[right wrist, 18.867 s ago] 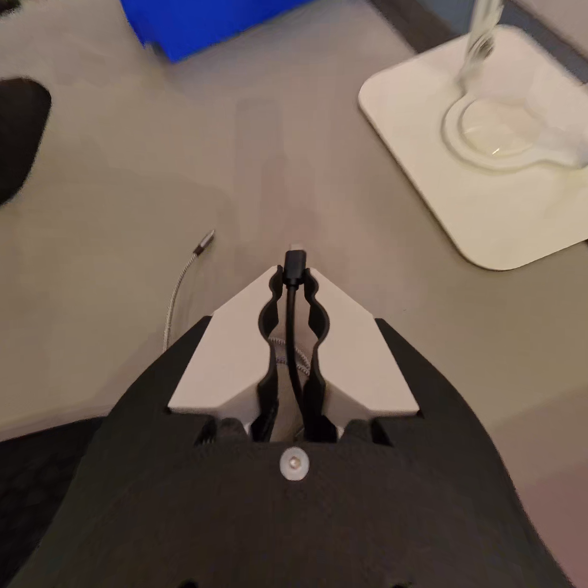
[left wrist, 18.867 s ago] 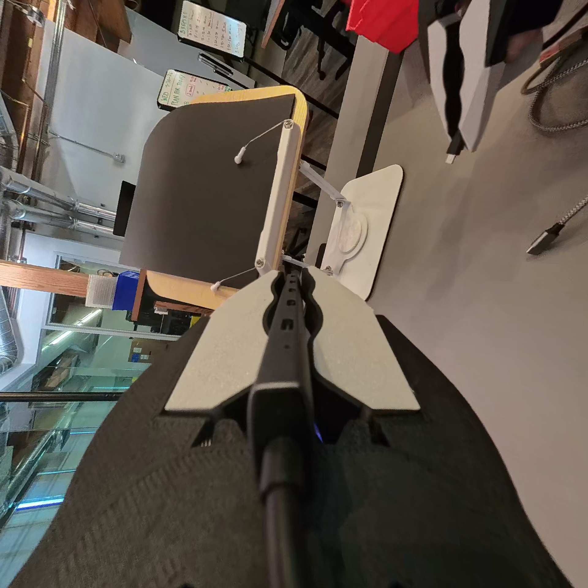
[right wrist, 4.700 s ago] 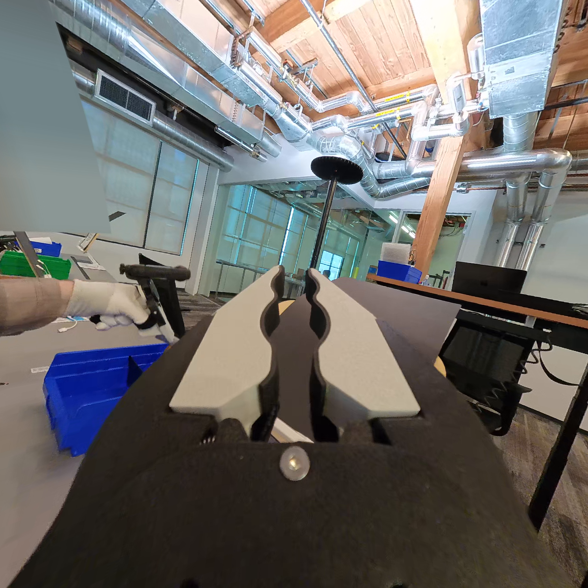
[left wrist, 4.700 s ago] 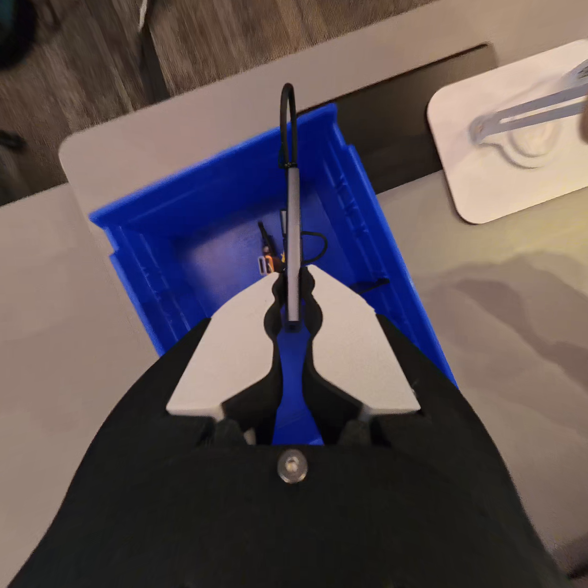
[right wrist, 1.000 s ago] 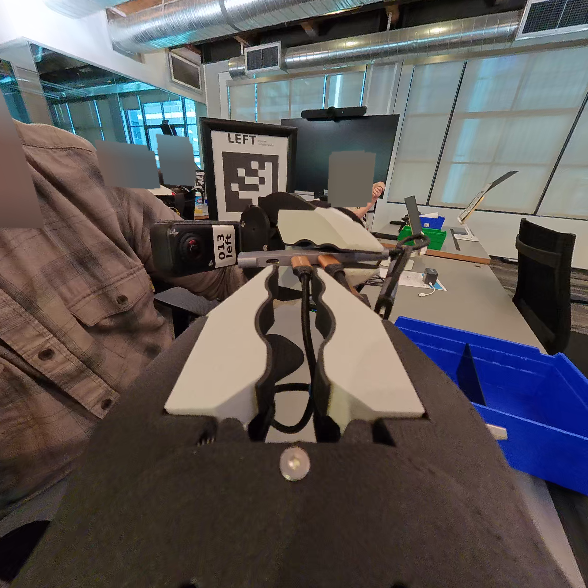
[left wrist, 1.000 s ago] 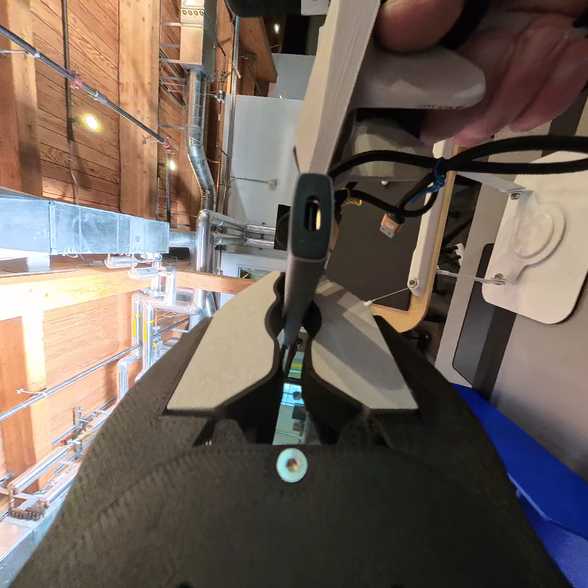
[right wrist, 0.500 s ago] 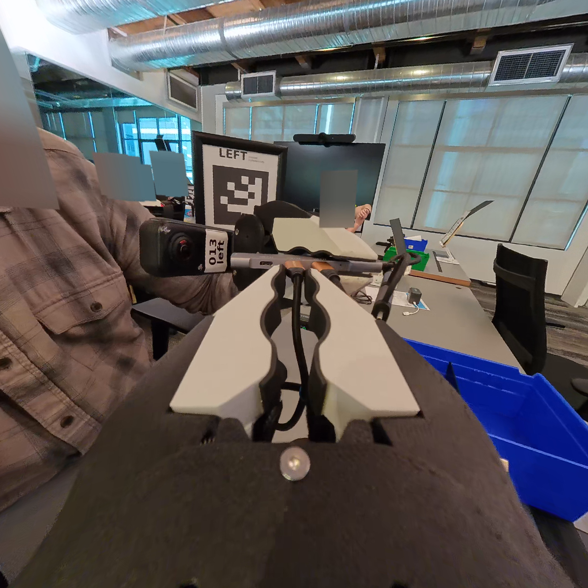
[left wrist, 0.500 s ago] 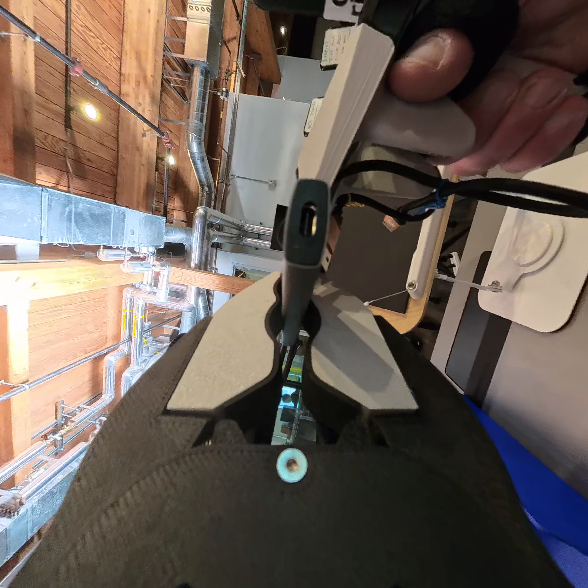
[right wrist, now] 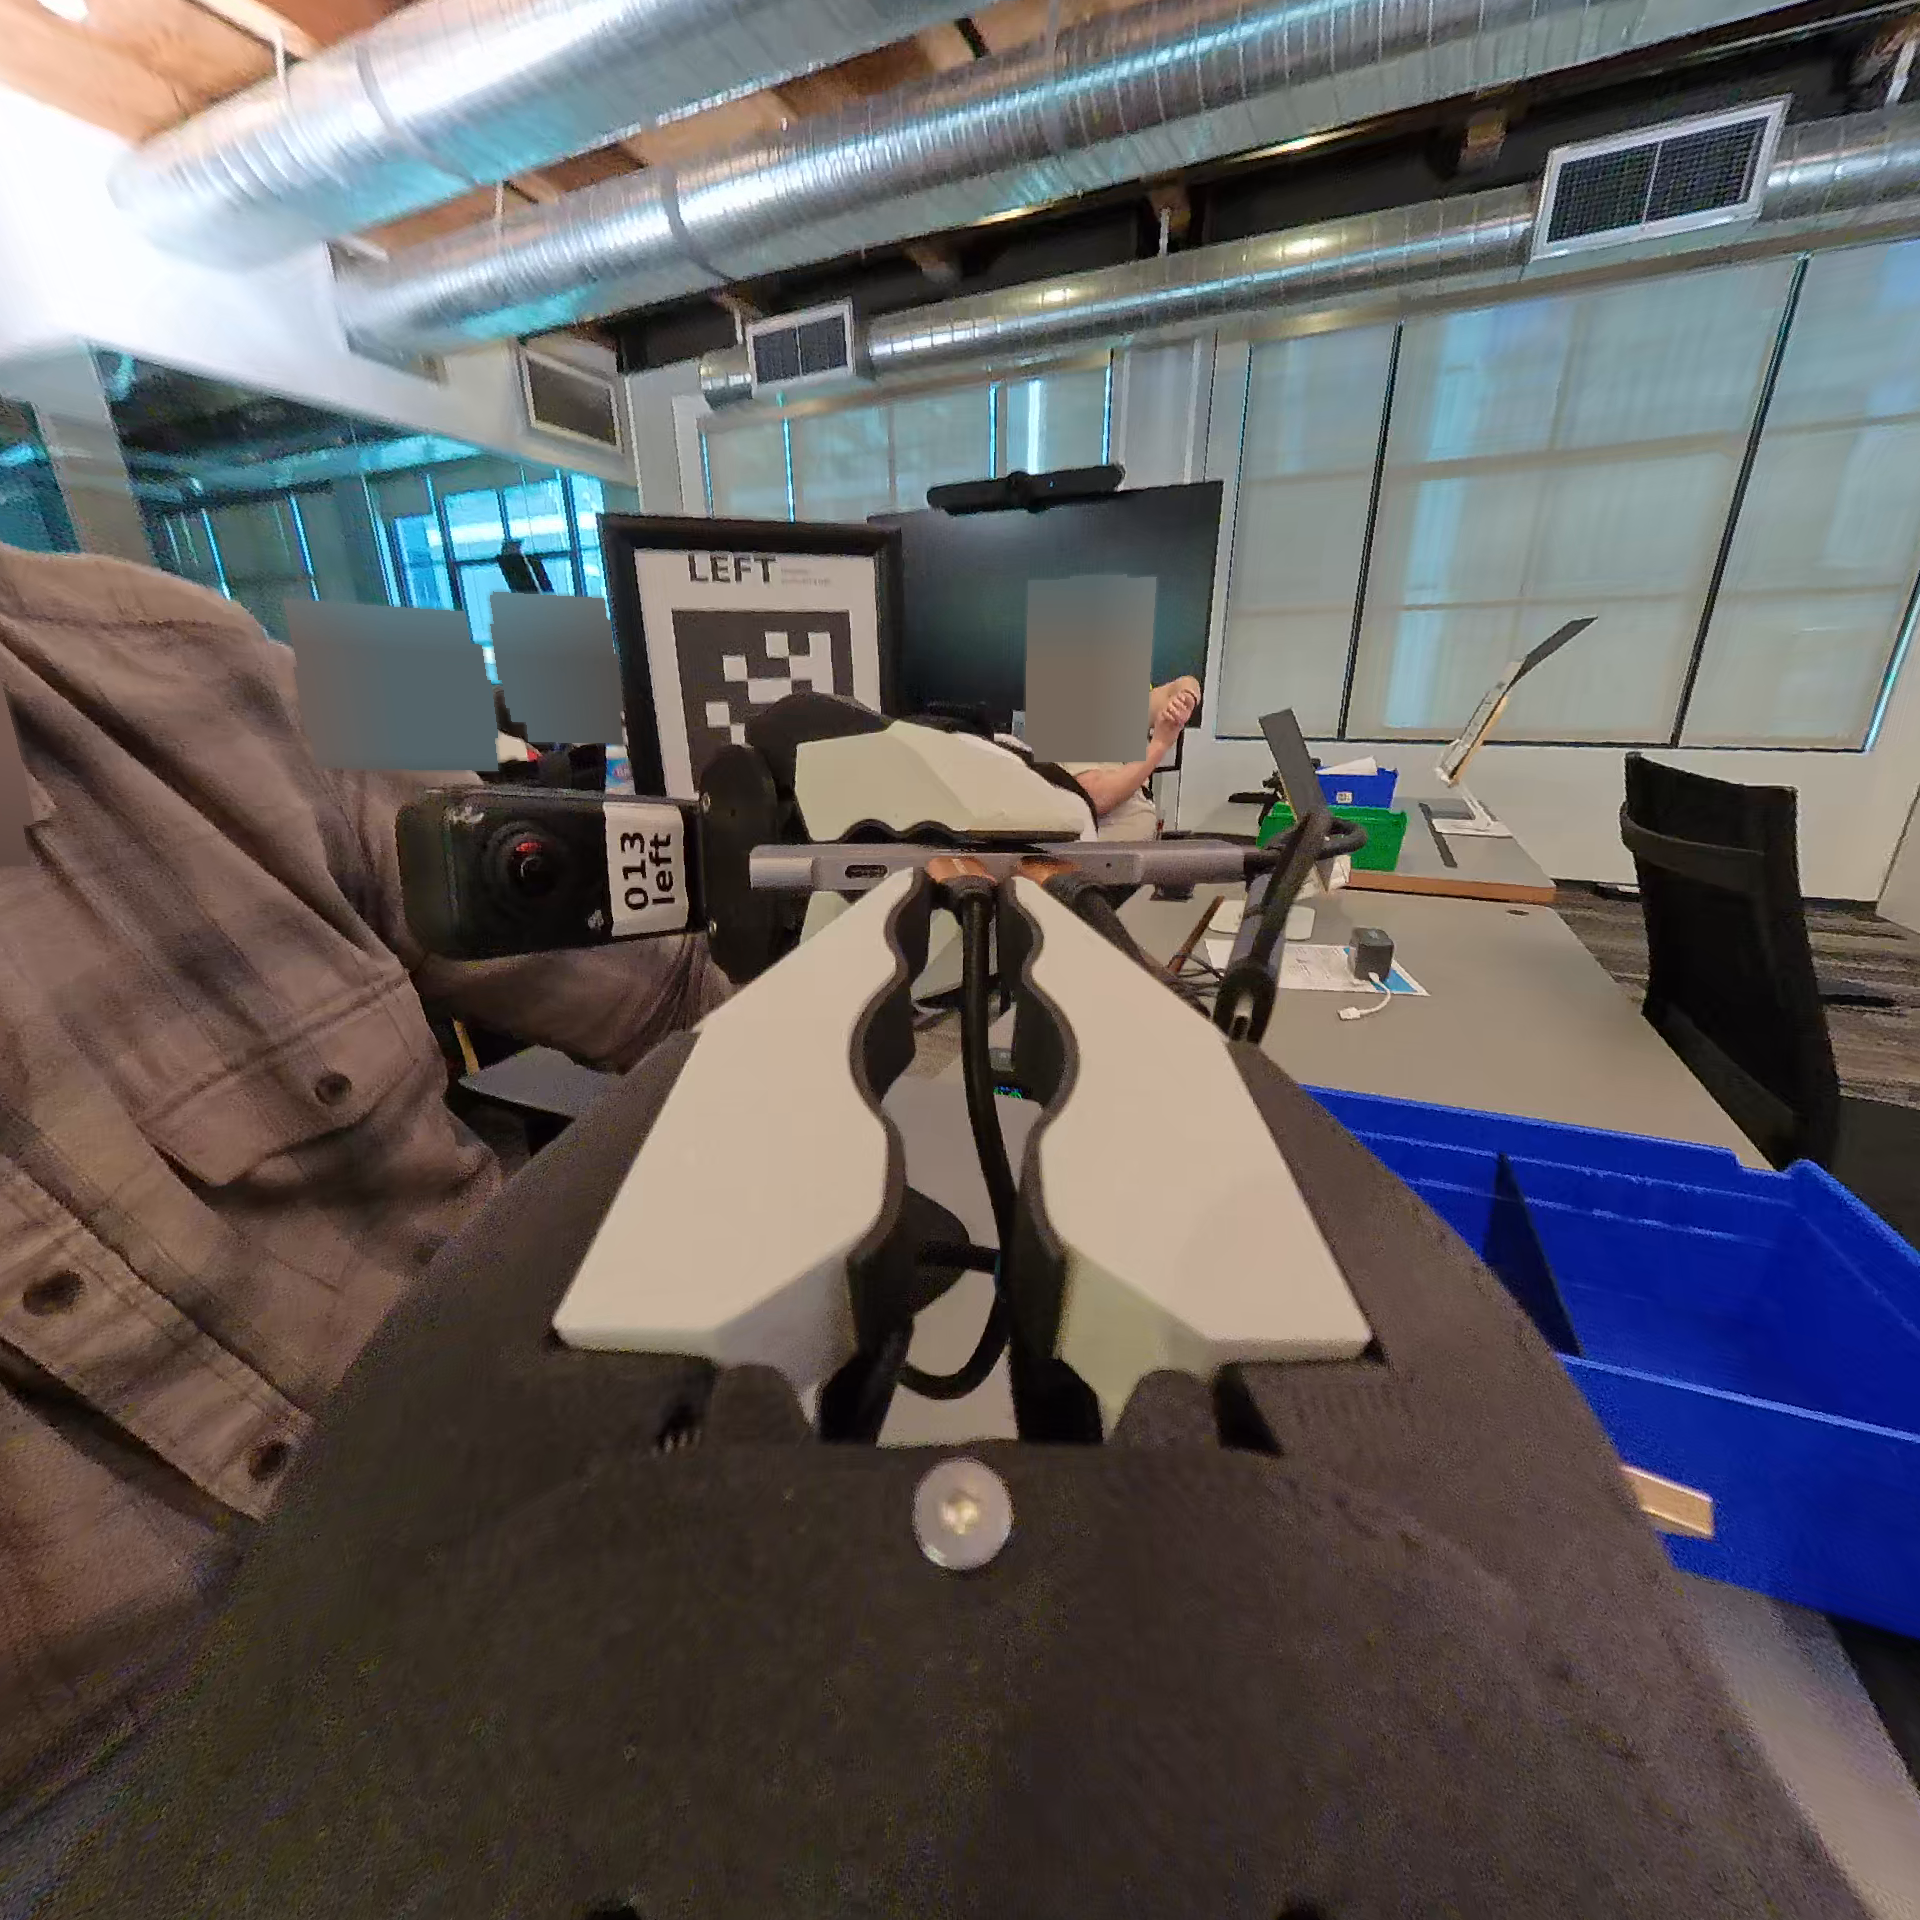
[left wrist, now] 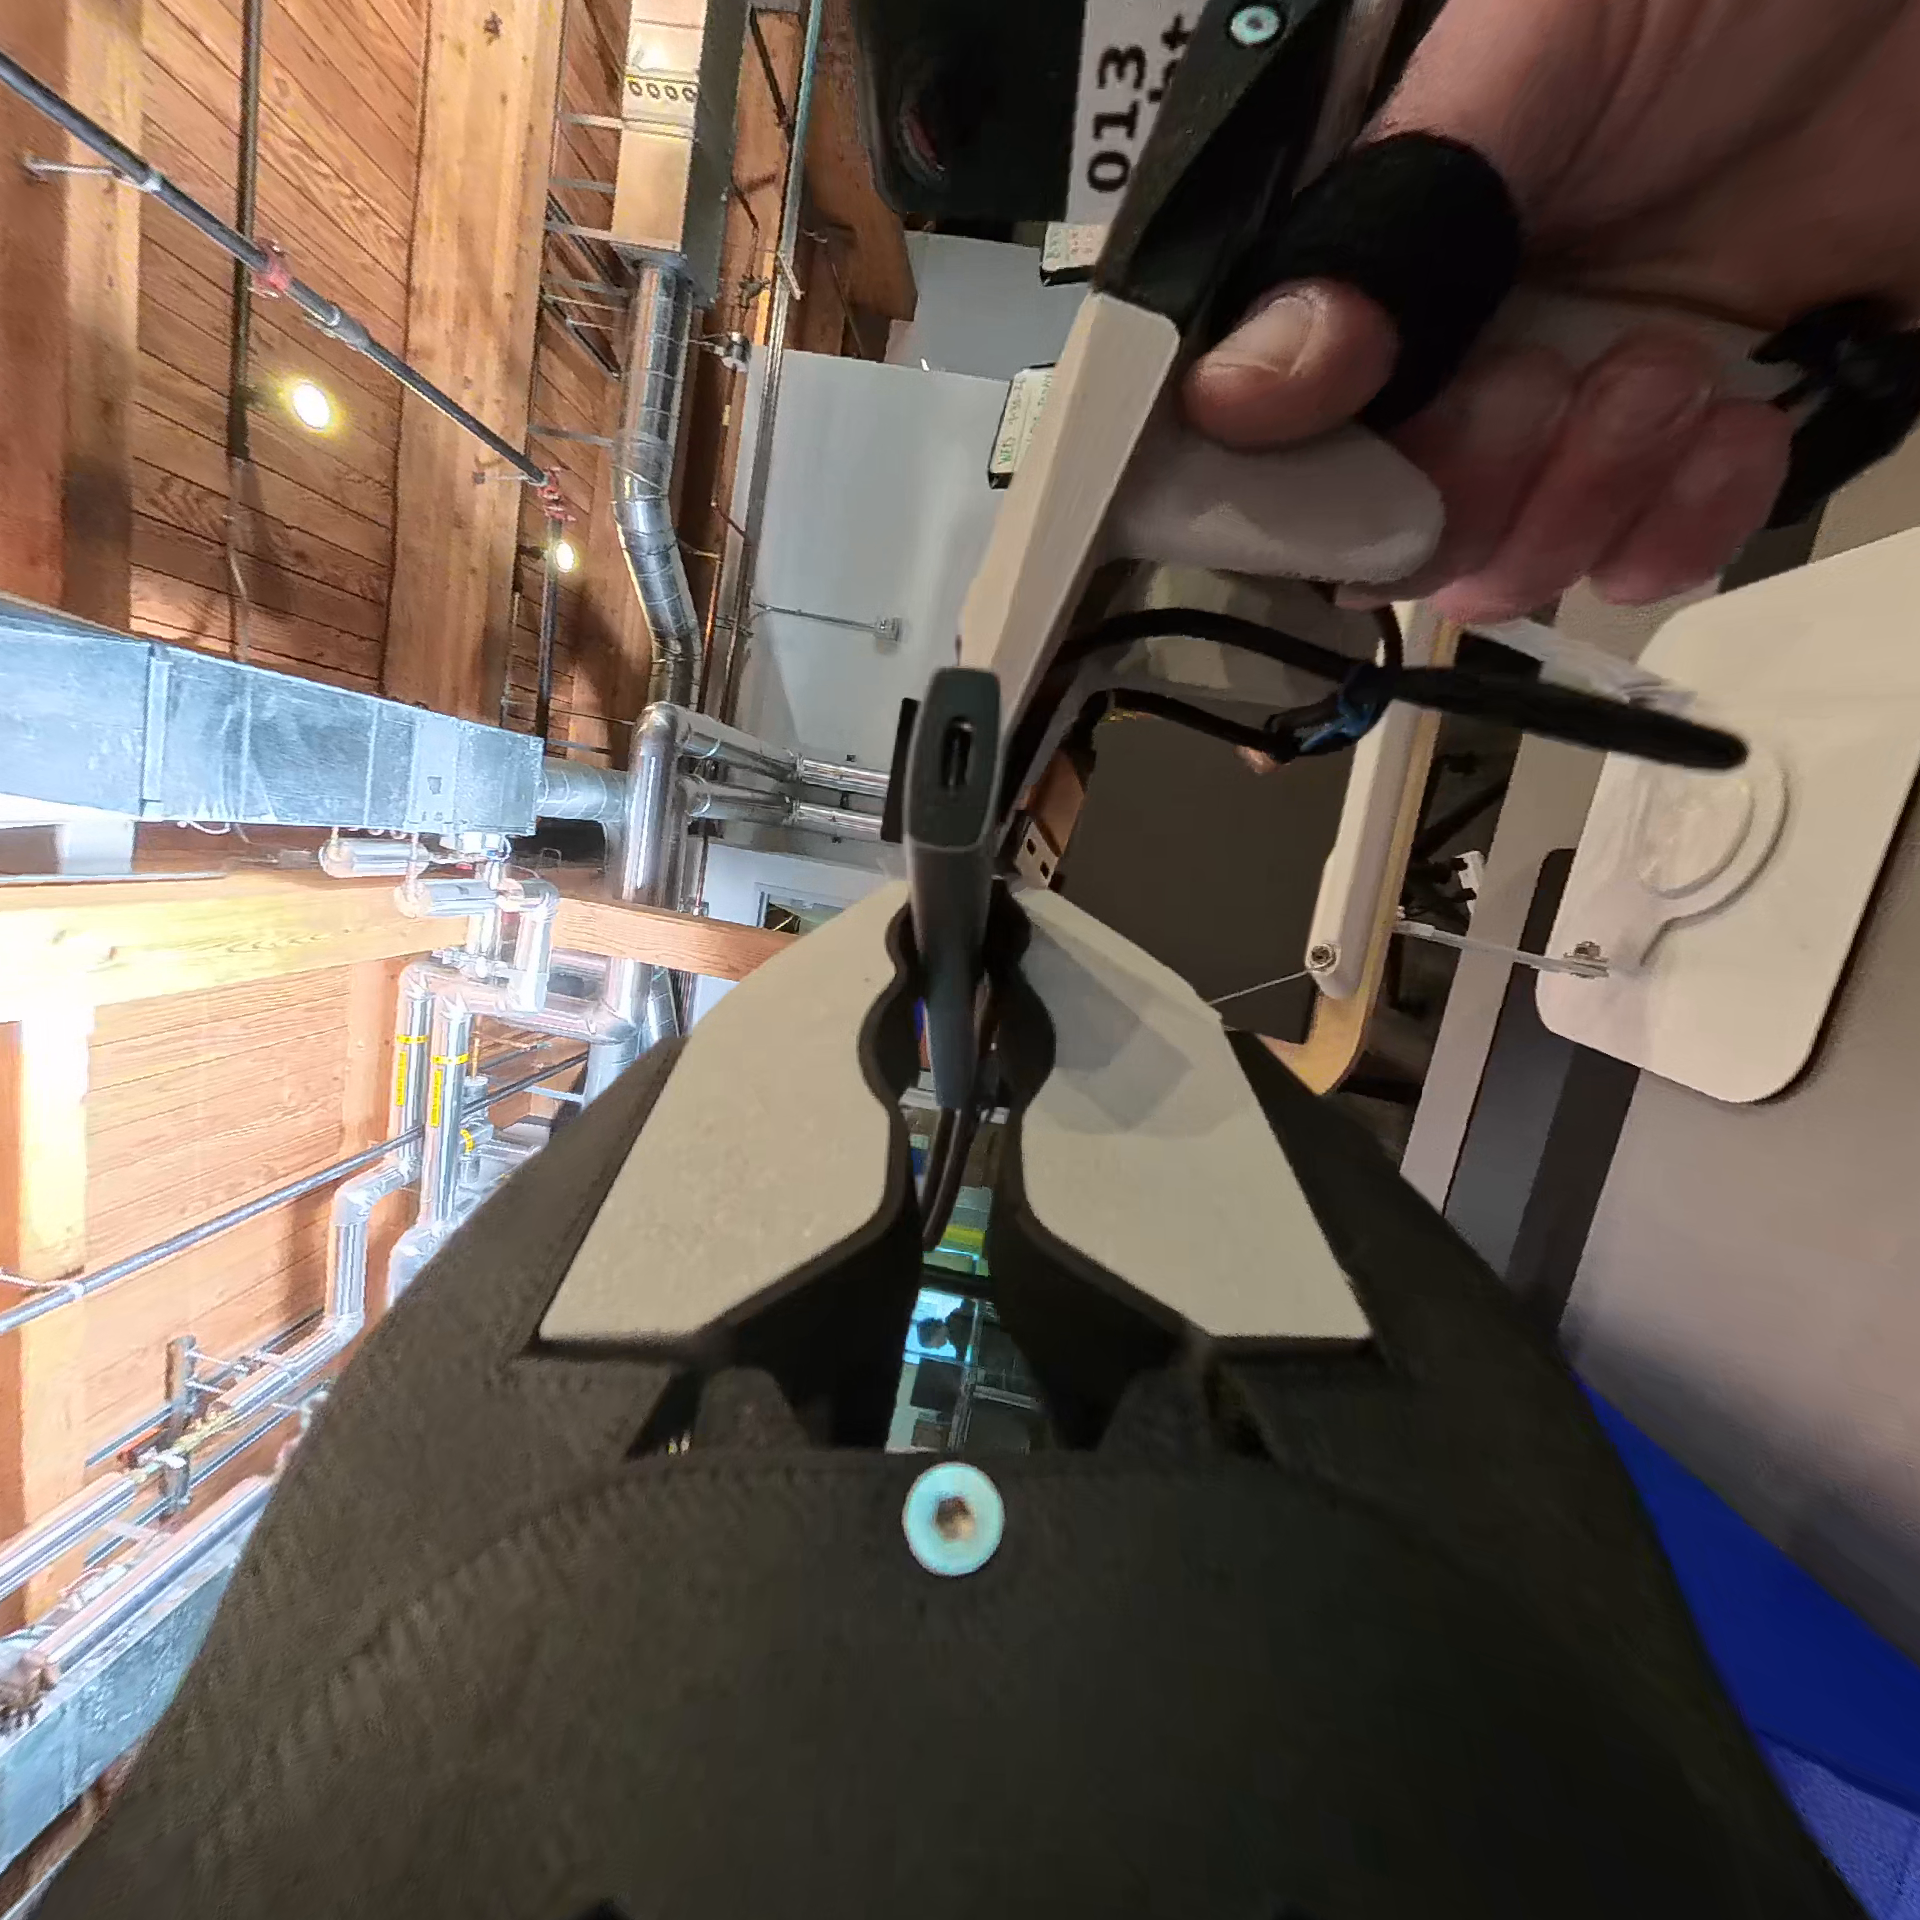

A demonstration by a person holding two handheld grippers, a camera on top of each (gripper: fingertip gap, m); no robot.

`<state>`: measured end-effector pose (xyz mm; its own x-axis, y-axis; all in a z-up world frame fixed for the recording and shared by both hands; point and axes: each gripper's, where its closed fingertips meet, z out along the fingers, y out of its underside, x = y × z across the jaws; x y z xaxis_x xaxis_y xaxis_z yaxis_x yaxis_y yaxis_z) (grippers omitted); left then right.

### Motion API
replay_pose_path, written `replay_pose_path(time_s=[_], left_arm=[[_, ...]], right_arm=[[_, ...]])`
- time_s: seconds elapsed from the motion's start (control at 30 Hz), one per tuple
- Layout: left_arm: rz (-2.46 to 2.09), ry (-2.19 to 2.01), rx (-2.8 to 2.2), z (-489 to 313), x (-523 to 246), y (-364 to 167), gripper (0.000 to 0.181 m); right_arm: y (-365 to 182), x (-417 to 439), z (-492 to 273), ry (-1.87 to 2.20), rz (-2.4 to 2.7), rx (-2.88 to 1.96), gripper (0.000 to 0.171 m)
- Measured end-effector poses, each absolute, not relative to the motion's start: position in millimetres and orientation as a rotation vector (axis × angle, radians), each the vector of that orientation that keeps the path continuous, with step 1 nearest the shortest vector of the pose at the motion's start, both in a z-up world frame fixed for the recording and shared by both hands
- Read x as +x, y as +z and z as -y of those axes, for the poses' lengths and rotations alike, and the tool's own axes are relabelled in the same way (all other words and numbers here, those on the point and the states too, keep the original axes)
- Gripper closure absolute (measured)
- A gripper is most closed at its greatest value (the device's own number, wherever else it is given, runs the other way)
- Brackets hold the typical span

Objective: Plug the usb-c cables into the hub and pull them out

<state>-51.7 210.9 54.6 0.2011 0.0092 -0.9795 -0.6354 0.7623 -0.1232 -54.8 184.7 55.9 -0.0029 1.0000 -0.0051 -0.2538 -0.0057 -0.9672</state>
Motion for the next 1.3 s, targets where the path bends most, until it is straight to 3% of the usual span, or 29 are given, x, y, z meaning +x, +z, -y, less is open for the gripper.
replay_pose_path(time_s=[0.3,1.3], left_arm=[[-1.297,0.530,-0.524,-208,-52,55,0.171],[-1.446,0.323,-0.501,-181,-42,56,0.169]], right_arm=[[57,-56,-180,1.387,1.014,-1.010,0.156],[58,-43,-158,1.367,1.125,-0.989,0.163]])
